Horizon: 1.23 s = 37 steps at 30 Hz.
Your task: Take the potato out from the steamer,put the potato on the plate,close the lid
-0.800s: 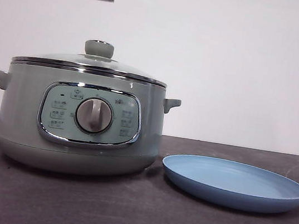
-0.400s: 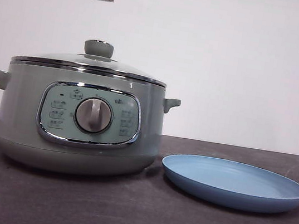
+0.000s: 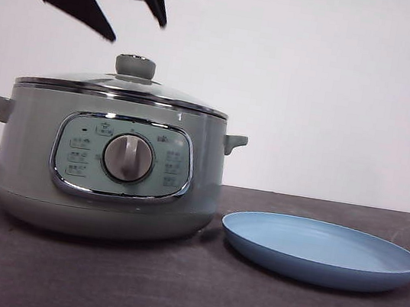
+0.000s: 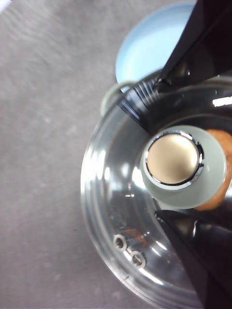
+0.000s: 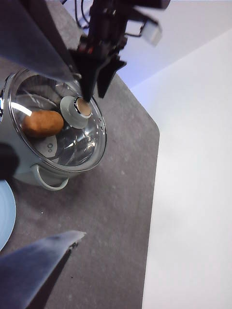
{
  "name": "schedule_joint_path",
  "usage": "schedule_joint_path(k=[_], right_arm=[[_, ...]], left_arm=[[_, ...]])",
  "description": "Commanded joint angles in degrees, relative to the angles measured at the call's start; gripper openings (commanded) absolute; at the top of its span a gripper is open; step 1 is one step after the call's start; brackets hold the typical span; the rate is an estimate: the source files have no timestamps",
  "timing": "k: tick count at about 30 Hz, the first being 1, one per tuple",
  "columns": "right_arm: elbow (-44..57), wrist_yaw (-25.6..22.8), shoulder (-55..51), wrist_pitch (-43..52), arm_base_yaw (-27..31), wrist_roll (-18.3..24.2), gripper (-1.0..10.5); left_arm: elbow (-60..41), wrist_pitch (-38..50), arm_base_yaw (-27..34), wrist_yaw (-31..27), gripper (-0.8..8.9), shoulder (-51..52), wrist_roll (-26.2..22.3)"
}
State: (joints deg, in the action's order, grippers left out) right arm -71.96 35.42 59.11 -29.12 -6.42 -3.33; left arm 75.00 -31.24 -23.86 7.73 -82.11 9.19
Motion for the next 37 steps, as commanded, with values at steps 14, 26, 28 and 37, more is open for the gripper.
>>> schedule_joint_path(k=[14, 26, 28, 37], right_arm=[[-0.22, -2.75, 0.04, -1.07, -0.17, 0.2, 5.5], [-0.22, -2.75, -0.09, -2.08, -0.96, 0.17, 5.5], [-0.22, -2.78, -0.09, -2.38, -1.29, 0.17, 5.5], [-0.22, -2.73, -0.28, -2.4, -1.68, 0.17, 5.3]], left_arm=[[0.09, -0.7, -3.1, -8.68, 2.17, -4.24, -3.8], [0.09, -1.62, -3.1, -7.43, 3.45, -9.03, -4.92], [0.09, -1.31, -3.1, -7.56, 3.39, -9.03, -4.81], [0.63, -1.81, -3.1, -7.58, -0.08, -8.85, -4.72]])
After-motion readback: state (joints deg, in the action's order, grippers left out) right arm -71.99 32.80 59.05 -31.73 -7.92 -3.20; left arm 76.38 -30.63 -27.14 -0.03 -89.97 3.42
